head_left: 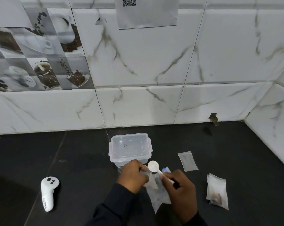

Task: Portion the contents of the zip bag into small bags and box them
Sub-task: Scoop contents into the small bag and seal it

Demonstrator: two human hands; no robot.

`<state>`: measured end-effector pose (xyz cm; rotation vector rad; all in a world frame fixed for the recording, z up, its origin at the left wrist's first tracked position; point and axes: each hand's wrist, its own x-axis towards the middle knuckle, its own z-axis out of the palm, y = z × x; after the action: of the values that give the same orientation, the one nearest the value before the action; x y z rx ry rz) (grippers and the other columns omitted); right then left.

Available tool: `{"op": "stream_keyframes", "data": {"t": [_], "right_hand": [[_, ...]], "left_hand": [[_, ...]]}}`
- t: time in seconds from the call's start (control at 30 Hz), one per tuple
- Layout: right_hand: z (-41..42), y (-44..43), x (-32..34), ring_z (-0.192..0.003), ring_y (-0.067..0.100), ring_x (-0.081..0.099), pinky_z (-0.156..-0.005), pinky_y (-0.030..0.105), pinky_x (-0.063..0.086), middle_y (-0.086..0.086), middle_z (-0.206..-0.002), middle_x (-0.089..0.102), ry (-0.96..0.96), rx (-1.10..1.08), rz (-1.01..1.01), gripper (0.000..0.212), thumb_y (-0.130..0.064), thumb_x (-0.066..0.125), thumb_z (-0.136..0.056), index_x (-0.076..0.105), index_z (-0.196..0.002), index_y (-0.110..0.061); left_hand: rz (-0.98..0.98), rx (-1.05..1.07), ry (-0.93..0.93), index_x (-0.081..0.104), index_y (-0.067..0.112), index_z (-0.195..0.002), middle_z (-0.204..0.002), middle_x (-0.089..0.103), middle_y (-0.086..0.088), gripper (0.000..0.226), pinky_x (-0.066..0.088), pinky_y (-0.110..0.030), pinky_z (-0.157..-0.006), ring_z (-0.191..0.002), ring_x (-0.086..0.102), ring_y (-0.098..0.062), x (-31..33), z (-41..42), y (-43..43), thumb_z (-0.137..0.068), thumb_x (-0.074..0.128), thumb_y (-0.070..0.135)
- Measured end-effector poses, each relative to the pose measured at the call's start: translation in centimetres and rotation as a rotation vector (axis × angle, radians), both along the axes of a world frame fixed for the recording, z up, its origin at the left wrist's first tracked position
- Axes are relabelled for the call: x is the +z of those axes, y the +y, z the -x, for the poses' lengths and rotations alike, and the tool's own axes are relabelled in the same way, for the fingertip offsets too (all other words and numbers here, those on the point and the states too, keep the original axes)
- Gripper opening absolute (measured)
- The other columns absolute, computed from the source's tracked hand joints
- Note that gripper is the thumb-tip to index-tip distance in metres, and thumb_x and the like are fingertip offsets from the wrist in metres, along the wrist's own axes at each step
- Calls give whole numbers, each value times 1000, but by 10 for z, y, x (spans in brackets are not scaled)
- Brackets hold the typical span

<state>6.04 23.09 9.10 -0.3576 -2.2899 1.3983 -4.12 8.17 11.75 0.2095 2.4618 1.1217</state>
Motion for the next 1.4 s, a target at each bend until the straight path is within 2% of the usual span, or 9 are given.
{"op": "stream_keyframes", "data": {"t": [0.13, 0.27, 0.47, 0.6, 0.7, 0.9, 1.07, 1.23, 1.4], "right_hand": [[5, 27, 16, -49, 14, 45, -45, 25, 40, 8, -63, 58, -131, -18, 765, 13, -9, 67, -89, 77, -84, -5], [6, 70, 16, -55, 10, 45, -49, 22, 41, 7, -68, 55, -129, -105, 969, 15, -6, 62, -90, 72, -97, 4], [-13, 103, -15, -69, 12, 64, -60, 21, 46, -2, -75, 72, -566, -98, 157, 11, -19, 68, -90, 76, -85, -23], [-9, 94, -29, -73, 5, 66, -66, 17, 47, -5, -73, 71, -724, 32, -17, 18, -20, 67, -90, 77, -76, -24], [4, 91, -44, -74, 9, 65, -80, 34, 54, -1, -73, 67, -767, 88, -147, 21, -32, 66, -83, 74, -65, -26], [30, 82, -53, -66, 3, 66, -66, 13, 50, -4, -67, 71, -838, 160, -120, 22, -20, 64, -86, 76, -67, -19], [35, 75, -57, -67, 3, 65, -63, 10, 45, -4, -71, 70, -830, 79, -177, 25, -19, 61, -87, 69, -64, -24], [40, 63, -59, -85, 12, 67, -81, 23, 54, -1, -93, 70, -918, 160, -313, 12, -29, 59, -93, 66, -89, -20], [45, 64, -68, -92, 13, 69, -82, 21, 54, 2, -96, 73, -925, 215, -156, 5, -16, 66, -90, 71, -91, -15]], "left_hand": [[-23, 7, -31, 70, 17, -99, -104, 63, 6, 25, 59, -30, -83, -92, 62, -10, -6, 2, -6, -76, 72, 7], [-55, 18, -39, 73, 19, -90, -97, 68, 7, 20, 57, -22, -73, -85, 65, -7, -9, 2, -19, -77, 70, 5], [-179, -75, -284, 78, 15, -79, -107, 68, -2, 21, 49, -22, -55, -54, 60, -7, -34, -14, -32, -76, 70, -4], [-211, -95, -331, 79, 7, -92, -124, 57, 1, 26, 48, -19, -51, -48, 57, -6, -51, -17, -23, -76, 65, -10], [-229, -70, -355, 78, 9, -92, -117, 63, 2, 27, 48, -20, -53, -48, 57, -5, -61, -10, -13, -77, 64, -10], [-129, -67, -483, 75, 3, -94, -70, 66, -1, 24, 48, -15, -52, -46, 56, -1, -71, 2, 9, -83, 58, -8], [-121, 1, -487, 73, -7, -97, -75, 66, -10, 25, 50, -21, -56, -51, 56, -8, -87, 1, 2, -79, 56, -8], [-309, -50, -459, 78, 4, -94, -93, 69, -5, 22, 44, -21, -52, -52, 53, -7, -83, -1, -2, -80, 62, -3], [-352, -243, -335, 72, 5, -113, -124, 62, 0, 34, 44, -15, -52, -53, 52, -3, -61, 1, 19, -87, 55, -8]]}}
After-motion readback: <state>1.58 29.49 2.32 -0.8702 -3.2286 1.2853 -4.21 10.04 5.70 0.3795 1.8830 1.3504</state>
